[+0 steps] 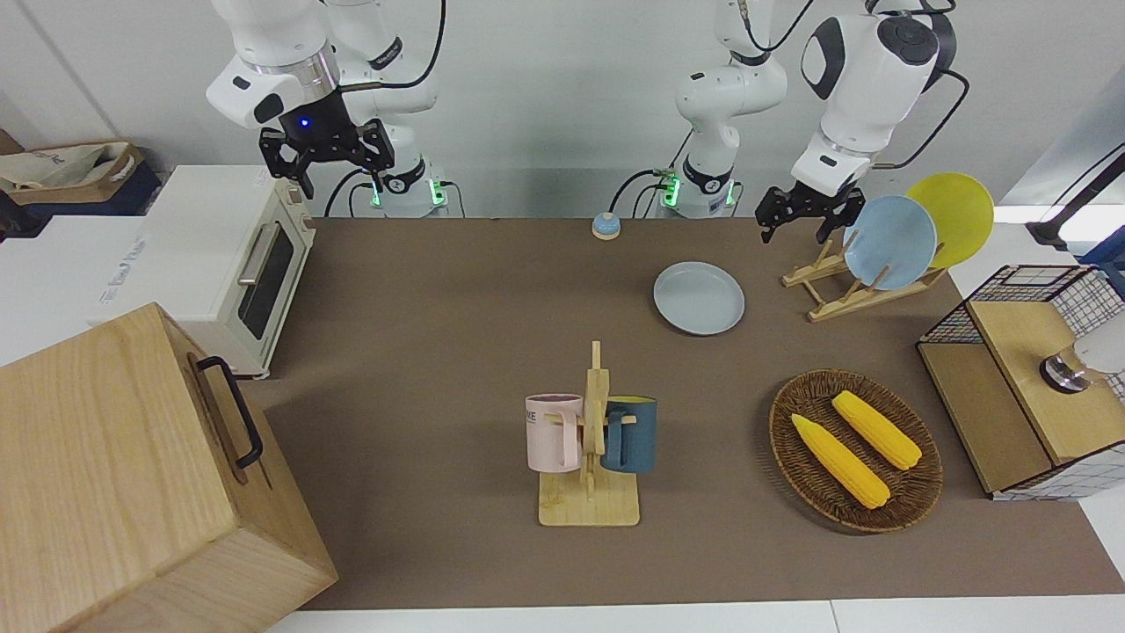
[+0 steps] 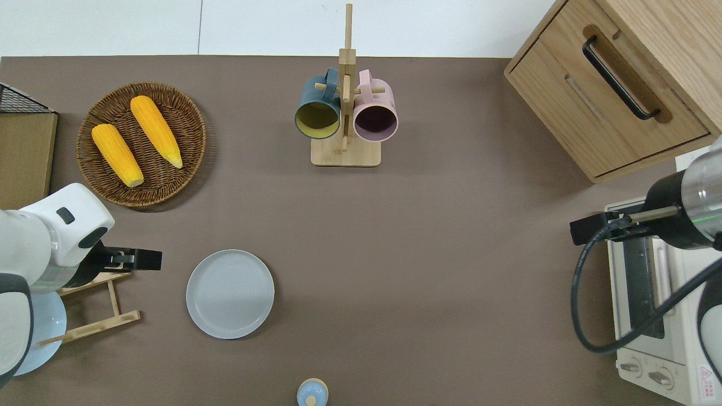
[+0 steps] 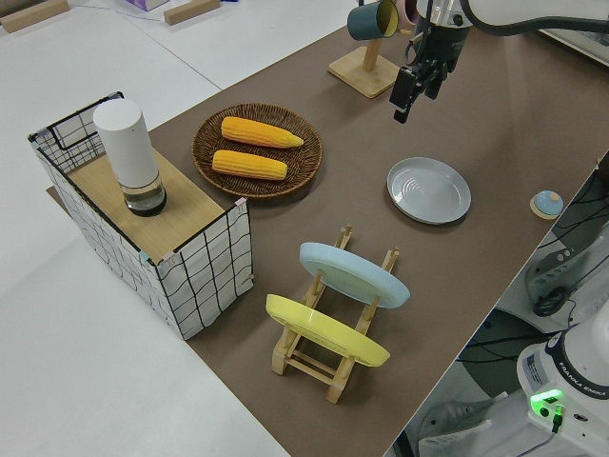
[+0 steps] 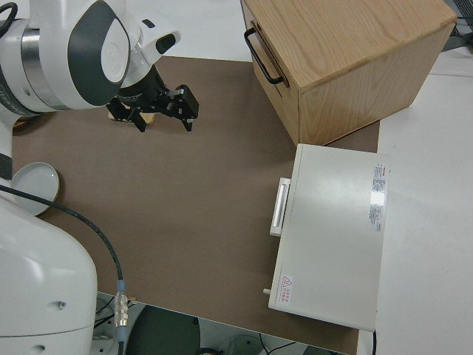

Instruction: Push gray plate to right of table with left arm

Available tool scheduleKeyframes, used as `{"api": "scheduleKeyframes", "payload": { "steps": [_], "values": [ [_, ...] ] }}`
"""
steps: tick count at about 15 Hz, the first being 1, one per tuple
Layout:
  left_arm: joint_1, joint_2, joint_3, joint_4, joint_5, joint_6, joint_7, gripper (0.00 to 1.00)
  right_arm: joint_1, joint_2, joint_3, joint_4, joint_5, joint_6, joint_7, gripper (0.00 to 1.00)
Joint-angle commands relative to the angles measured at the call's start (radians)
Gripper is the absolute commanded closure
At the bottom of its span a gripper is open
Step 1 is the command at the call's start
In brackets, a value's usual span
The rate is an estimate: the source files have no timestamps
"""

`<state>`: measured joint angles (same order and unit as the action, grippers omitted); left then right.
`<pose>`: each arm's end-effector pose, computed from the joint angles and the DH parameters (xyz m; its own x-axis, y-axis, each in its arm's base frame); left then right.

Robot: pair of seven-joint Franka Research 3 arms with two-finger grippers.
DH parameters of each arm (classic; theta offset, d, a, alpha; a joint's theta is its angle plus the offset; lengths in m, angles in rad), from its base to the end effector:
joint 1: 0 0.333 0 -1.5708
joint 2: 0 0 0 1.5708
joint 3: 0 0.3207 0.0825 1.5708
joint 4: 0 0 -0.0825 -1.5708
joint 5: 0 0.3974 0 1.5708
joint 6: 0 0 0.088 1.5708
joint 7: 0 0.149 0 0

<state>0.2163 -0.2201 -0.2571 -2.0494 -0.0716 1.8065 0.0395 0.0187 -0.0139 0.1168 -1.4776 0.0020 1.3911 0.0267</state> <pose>0.5006 -0.0349 0.4872 0.9980 -0.0559 -0.0289 -0.0555 -0.9983 0.0147 0.5363 0.0739 0.6243 0.9914 0.1085 -0.0726 0.1089 -0.9941 0.0016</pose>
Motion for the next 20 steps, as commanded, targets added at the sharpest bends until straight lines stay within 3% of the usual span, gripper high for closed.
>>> {"api": "scheduleKeyframes", "payload": {
  "steps": [1,20],
  "values": [
    [0.008,-0.005,0.001,-0.005,-0.010,-0.001,0.019,0.00,-0.020,-0.003,0.014,0.008,0.010,-0.015,0.001,0.017],
    [-0.006,-0.001,-0.001,-0.006,-0.011,-0.004,0.046,0.00,-0.020,-0.003,0.014,0.008,0.010,-0.015,0.001,0.017]
  ]
}}
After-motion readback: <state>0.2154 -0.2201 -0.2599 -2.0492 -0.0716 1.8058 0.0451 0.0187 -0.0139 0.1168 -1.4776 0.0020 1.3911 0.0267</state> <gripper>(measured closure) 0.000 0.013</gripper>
